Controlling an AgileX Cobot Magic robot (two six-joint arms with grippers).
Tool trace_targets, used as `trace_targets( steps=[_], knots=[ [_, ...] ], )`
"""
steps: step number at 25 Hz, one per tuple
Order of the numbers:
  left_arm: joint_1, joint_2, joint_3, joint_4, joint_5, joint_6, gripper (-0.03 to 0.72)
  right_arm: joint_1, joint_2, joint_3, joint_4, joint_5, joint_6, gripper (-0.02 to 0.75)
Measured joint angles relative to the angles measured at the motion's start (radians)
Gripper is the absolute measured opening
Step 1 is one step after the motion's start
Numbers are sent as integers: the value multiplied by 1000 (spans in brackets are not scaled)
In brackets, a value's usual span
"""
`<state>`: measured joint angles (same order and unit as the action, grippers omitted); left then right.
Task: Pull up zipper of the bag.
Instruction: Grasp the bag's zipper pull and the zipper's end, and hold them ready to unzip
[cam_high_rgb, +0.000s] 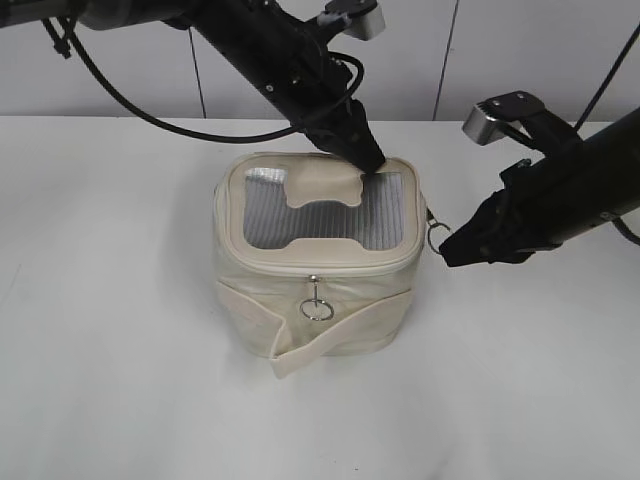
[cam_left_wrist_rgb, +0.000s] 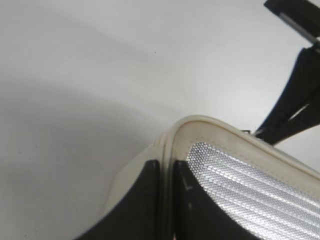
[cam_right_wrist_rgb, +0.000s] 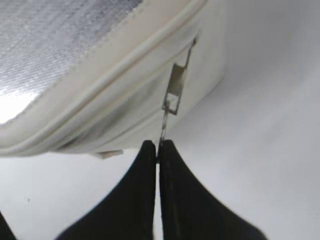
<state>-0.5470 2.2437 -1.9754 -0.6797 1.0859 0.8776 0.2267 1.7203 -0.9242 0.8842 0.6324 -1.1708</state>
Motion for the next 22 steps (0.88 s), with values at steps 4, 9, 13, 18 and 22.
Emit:
trace_targets(
  steps=[4, 9, 13, 18, 22],
  knots=[
    [-3, 0, 0, 6, -5, -13, 39, 0, -83, 34, -32, 70, 33, 8],
    [-4, 0, 0, 14, -11, -31, 39, -1, -152, 82, -39, 195, 50, 8],
    [-6, 0, 0, 14, -12, -38, 39, 39, -161, 102, -24, 241, 57, 8],
    [-7, 0, -1, 20, -12, -49, 39, 234, -162, 104, 63, 138, 48, 8],
    [-7, 0, -1, 23, -10, -55, 39, 387, -162, 106, 130, -35, 47, 8]
  ],
)
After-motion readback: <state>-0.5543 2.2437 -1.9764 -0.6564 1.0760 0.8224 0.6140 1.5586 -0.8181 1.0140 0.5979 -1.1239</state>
